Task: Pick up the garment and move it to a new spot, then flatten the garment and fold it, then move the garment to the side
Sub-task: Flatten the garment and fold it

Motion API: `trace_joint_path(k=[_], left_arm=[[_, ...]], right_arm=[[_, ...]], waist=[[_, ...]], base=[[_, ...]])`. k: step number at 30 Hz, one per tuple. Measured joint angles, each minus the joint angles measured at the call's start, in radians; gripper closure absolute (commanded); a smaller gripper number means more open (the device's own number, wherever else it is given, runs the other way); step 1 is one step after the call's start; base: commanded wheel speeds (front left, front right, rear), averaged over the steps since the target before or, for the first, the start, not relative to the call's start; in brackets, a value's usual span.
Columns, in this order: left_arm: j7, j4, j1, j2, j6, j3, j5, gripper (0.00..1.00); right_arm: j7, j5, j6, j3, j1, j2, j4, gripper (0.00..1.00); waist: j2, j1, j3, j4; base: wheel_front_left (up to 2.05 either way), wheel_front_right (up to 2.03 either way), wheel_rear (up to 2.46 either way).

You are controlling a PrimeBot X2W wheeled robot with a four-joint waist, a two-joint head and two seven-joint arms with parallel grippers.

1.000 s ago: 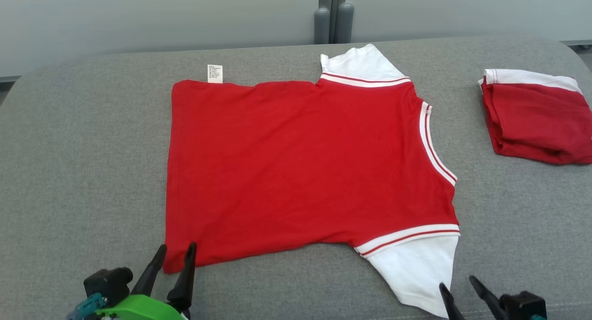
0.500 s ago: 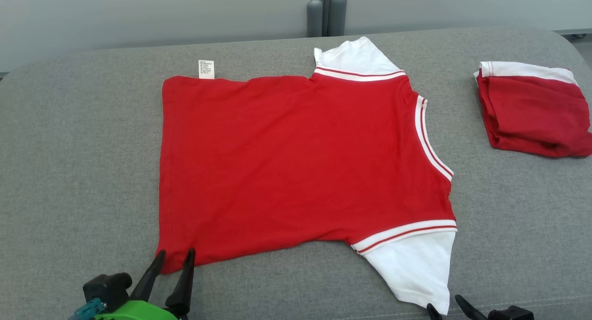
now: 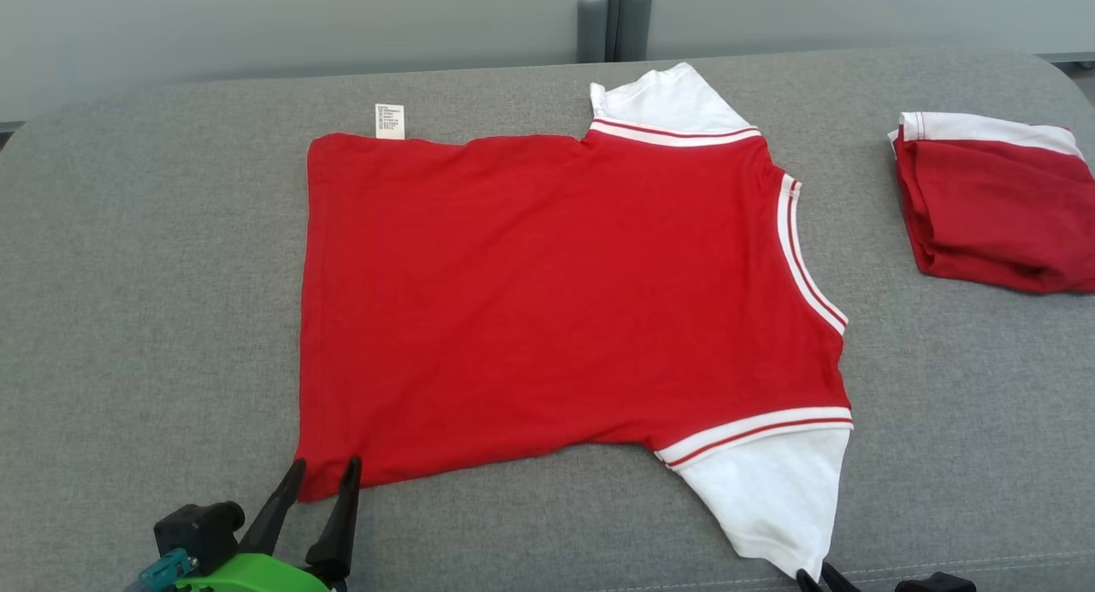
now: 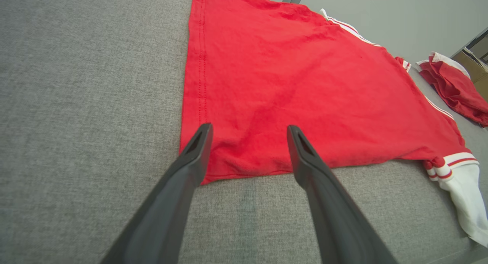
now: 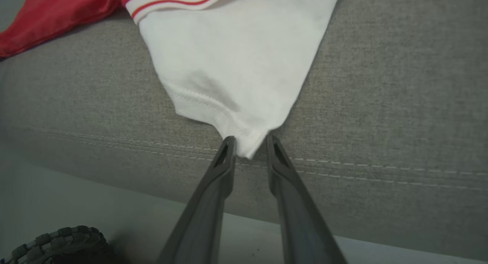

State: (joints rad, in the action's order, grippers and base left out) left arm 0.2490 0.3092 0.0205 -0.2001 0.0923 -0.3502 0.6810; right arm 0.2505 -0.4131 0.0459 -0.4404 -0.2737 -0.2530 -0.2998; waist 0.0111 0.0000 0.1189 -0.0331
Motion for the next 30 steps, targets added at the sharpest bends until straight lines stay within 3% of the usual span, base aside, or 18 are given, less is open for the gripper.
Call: trace_joint_path(k=[3,4,30], left_arm=[[0.0,0.004,0.0,0.001,0.002,-0.001,-0.006,0.0],[0.0,0.006,0.0,0.001,0.005,-0.001,-0.007,0.0],[-0.002,0.119,0.0,-0.002,0.004,0.026,0.018,0.0]], right_arm=[[0.0,0.0,0.007,0.002,0.007,0.001,-0.007,0.73],[0.0,0.0,0.007,0.001,0.007,0.001,-0.01,0.99],[0.0,0.0,0.028,0.003,0.041,0.002,-0.044,1.0]], waist=[[0.0,0.0,0.004,-0.002],[0.0,0.0,0.005,-0.002],[0.0,0.0,0.023,-0.012]], base=[[0.0,0.0,0.0],[0.0,0.0,0.0],[0.0,0.0,0.0]])
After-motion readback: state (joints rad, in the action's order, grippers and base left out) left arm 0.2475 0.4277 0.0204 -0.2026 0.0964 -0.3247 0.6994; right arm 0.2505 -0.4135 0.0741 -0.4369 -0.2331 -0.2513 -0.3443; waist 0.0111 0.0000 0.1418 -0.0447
